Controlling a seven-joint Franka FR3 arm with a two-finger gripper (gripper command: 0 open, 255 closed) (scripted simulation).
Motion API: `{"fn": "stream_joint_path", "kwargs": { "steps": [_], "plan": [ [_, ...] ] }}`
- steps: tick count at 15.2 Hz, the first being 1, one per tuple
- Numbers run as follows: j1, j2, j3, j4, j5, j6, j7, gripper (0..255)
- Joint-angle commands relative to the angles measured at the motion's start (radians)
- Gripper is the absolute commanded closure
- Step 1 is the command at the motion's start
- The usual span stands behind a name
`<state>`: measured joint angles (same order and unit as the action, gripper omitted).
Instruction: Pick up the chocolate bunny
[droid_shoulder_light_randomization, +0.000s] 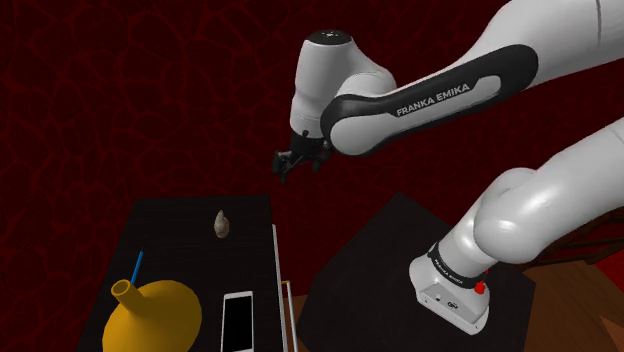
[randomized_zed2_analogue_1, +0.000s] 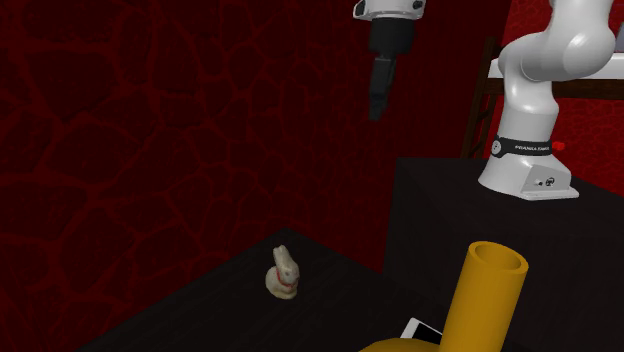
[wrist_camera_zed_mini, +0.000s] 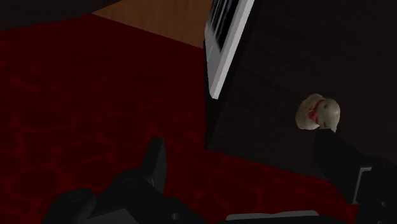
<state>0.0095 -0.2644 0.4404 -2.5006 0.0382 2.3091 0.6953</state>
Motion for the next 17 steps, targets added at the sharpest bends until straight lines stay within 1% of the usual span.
{"fn": "stream_joint_path", "kwargs": {
  "steps": [1, 3, 5, 8, 10, 13, 17],
  "plan": [
    [-0.015, 0.085, 0.036, 0.029, -0.047, 0.058, 0.077, 0],
    [-0.03, 0.174, 0.064, 0.066, -0.115, 0.105, 0.162, 0],
    [-0.036, 0.267, 0.081, 0.11, -0.199, 0.143, 0.256, 0],
    [-0.015, 0.408, 0.073, 0.19, -0.337, 0.179, 0.4, 0],
    [0.015, 0.498, 0.051, 0.251, -0.42, 0.192, 0.487, 0],
    [0.074, 0.626, 0.004, 0.353, -0.519, 0.202, 0.592, 0],
    [0.155, 0.786, -0.06, 0.505, -0.603, 0.201, 0.69, 0]
  ]
}}
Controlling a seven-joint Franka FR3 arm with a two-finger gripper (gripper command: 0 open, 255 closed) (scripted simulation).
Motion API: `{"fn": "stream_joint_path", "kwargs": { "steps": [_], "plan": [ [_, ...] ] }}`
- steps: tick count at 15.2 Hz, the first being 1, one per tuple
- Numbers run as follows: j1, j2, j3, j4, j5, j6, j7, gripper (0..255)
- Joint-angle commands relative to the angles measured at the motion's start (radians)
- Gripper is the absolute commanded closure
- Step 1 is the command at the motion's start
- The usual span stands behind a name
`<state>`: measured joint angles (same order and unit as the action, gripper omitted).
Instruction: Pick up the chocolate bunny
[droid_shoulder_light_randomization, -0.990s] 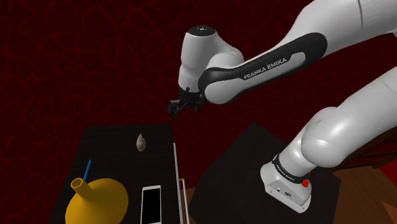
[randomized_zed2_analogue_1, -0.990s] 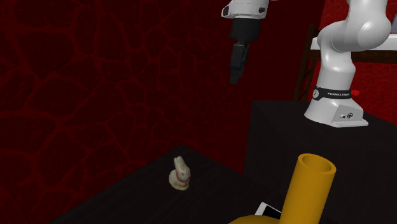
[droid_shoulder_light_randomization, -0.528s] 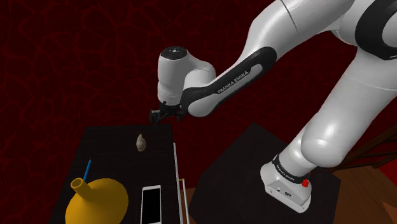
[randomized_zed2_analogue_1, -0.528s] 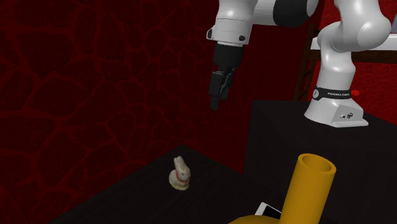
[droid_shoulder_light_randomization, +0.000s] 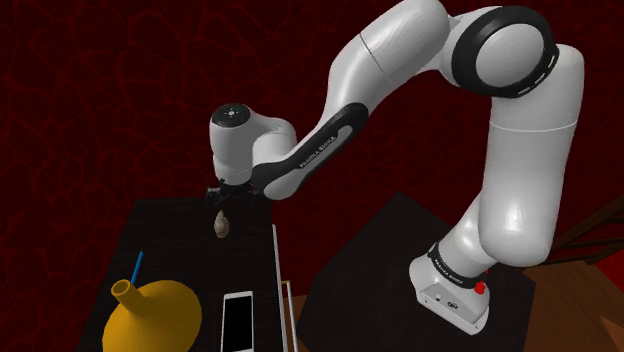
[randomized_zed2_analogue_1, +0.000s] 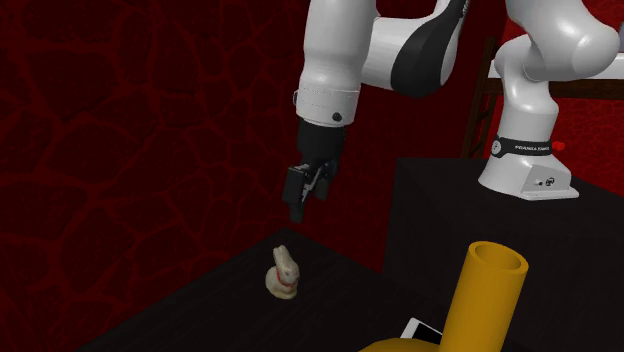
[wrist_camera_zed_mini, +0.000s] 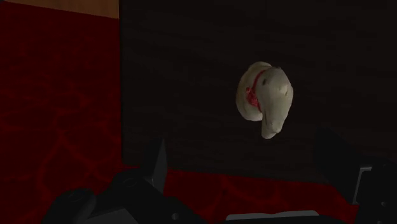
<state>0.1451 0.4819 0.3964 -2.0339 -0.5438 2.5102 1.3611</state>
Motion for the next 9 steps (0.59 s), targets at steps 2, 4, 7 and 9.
{"fn": "stream_joint_path", "kwargs": {
  "steps": [2, 4, 7, 9],
  "plan": [
    [0.057, 0.118, -0.044, 0.122, -0.046, -0.004, 0.059, 0],
    [0.091, 0.196, -0.068, 0.212, -0.064, -0.013, 0.086, 0],
    [0.114, 0.255, -0.089, 0.264, -0.079, -0.004, 0.104, 0],
    [0.12, 0.276, -0.098, 0.272, -0.089, 0.01, 0.112, 0]
  ]
}}
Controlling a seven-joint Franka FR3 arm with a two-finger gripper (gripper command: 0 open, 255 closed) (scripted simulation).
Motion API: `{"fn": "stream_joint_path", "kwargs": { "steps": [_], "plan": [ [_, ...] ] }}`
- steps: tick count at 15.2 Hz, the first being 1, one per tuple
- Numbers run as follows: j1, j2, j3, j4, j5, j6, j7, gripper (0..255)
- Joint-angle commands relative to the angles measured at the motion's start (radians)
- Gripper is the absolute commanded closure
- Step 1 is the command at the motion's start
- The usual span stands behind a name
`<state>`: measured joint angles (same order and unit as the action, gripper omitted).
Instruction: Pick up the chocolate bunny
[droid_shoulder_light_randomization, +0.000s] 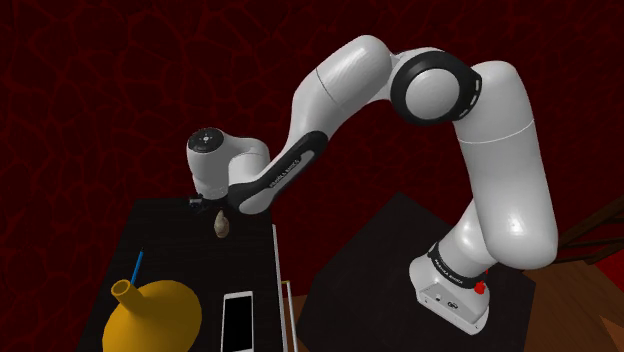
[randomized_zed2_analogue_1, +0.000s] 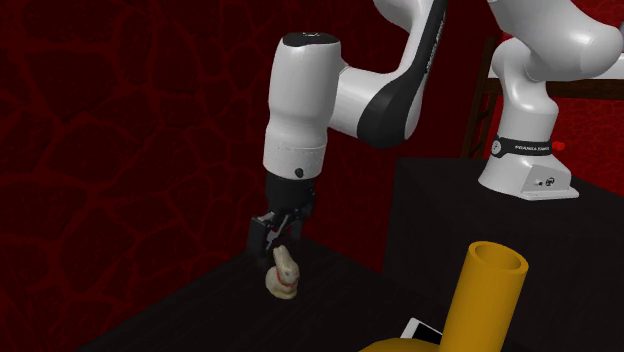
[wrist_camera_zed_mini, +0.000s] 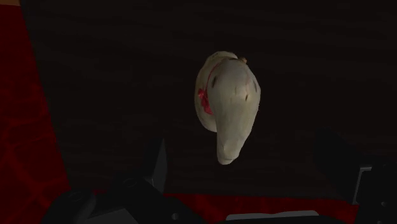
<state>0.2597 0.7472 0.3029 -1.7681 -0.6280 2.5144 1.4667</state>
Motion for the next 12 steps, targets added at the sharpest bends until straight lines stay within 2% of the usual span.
{"fn": "stream_joint_path", "kwargs": {
  "steps": [1, 6, 7, 12],
  "plan": [
    [0.009, 0.022, -0.009, 0.01, -0.01, 0.012, 0.011, 0],
    [0.018, 0.05, -0.021, 0.021, -0.021, 0.029, 0.021, 0],
    [0.018, 0.05, -0.022, 0.021, -0.022, 0.029, 0.021, 255],
    [0.017, 0.05, -0.022, 0.02, -0.022, 0.03, 0.022, 255]
  ]
}}
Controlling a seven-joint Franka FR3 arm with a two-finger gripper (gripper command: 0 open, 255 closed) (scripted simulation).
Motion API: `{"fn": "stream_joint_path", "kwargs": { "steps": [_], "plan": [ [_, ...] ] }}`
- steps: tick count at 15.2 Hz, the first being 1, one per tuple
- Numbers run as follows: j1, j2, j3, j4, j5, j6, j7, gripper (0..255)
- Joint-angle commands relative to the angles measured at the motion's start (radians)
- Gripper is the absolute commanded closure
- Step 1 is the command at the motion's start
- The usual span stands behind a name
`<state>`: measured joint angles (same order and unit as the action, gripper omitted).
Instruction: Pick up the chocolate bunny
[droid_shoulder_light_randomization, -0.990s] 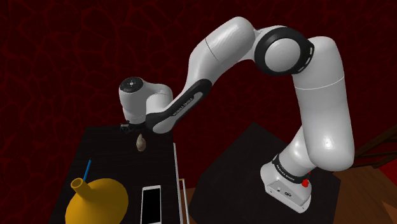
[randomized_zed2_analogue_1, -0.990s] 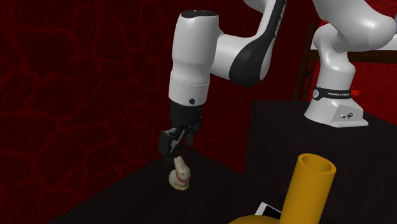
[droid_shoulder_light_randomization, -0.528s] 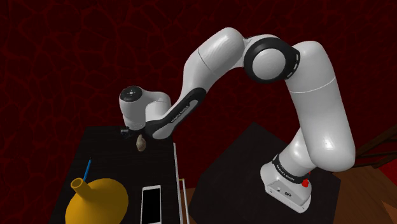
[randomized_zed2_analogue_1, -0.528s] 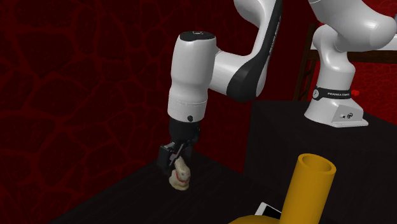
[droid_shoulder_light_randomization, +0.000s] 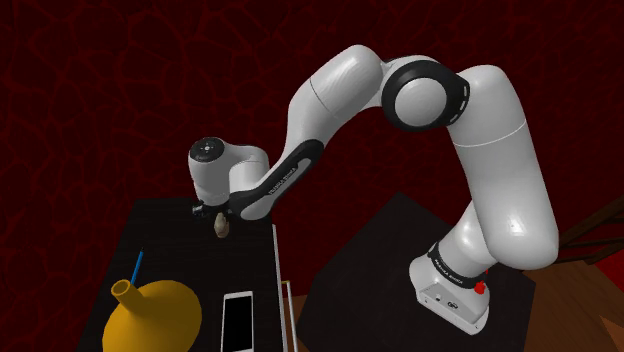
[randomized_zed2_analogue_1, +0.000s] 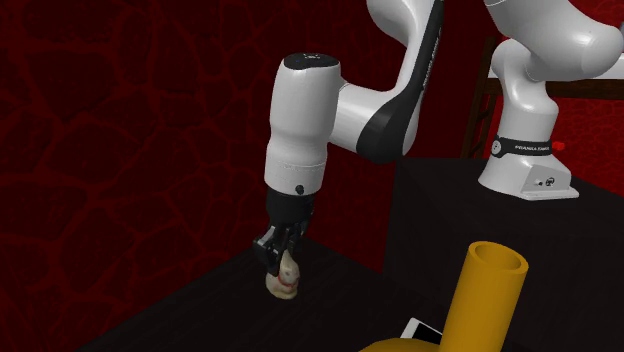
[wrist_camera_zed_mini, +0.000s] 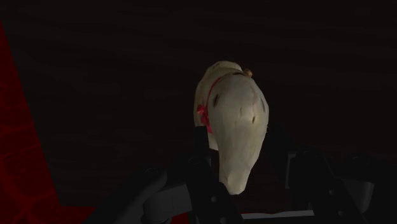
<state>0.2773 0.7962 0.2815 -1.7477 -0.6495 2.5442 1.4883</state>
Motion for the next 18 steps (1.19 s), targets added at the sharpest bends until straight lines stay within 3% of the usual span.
{"fn": "stream_joint_path", "kwargs": {
  "steps": [1, 18],
  "plan": [
    [0.0, 0.0, 0.0, 0.0, 0.0, 0.0, 0.0, 255],
    [-0.046, -0.144, 0.065, -0.045, 0.071, -0.099, -0.062, 255]
  ]
}}
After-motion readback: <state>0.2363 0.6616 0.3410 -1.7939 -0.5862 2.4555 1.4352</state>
